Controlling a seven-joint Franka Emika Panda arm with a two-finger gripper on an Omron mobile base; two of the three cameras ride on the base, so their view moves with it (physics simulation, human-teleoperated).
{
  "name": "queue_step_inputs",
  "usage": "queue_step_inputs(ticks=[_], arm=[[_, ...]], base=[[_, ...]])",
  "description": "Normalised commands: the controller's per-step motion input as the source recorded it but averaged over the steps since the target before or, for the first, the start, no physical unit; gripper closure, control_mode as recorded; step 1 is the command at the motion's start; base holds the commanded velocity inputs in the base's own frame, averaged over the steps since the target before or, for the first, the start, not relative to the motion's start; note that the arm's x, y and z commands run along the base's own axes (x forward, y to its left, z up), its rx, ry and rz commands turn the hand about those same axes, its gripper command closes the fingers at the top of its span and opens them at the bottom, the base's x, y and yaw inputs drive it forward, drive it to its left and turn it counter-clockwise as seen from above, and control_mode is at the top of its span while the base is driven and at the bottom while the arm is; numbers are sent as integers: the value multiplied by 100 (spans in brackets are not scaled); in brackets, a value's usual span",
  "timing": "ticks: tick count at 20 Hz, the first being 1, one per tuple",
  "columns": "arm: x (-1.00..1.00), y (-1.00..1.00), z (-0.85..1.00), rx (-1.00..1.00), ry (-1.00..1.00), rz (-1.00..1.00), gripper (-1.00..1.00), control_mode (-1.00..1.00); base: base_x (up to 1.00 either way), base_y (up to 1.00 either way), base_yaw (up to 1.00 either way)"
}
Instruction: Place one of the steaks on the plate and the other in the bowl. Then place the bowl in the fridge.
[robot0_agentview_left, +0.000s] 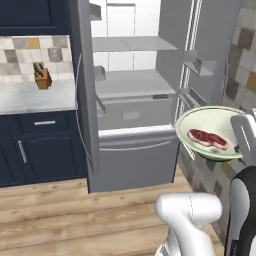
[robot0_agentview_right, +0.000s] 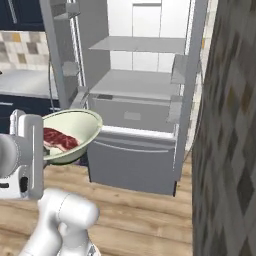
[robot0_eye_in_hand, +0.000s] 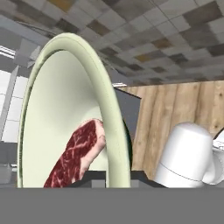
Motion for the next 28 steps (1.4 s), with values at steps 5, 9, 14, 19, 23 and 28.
queue_step_inputs(ticks=[5,9,14,19,23,28], arm=[[0,0,0,0,0,0,100,100],[0,0,0,0,0,0,100,100],[0,0,0,0,0,0,100,100],[0,0,0,0,0,0,100,100],[0,0,0,0,0,0,100,100],[0,0,0,0,0,0,100,100]], base=[[100,-49,23],[100,-46,22],[100,-16,1],[100,18,0],[100,30,0],[67,-3,-3]])
